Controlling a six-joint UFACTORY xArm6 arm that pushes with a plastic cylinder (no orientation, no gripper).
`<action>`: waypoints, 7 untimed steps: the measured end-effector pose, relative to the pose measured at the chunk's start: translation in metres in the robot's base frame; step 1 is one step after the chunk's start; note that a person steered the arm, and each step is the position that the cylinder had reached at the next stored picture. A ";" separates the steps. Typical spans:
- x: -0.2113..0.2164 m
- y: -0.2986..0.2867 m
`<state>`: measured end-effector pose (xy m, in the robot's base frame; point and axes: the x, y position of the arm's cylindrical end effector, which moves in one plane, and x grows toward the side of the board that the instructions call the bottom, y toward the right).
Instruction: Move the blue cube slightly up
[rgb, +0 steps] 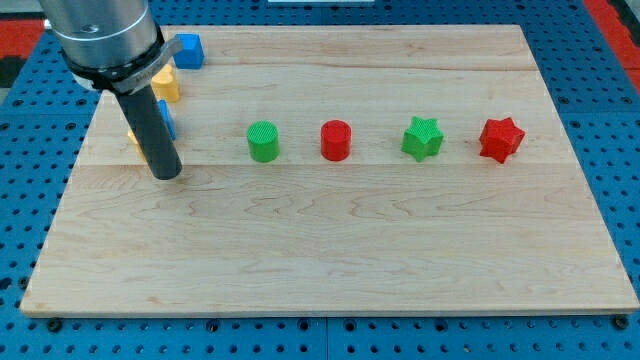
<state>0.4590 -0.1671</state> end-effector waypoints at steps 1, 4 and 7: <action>-0.045 0.011; -0.095 -0.012; -0.170 0.066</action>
<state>0.2888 -0.1010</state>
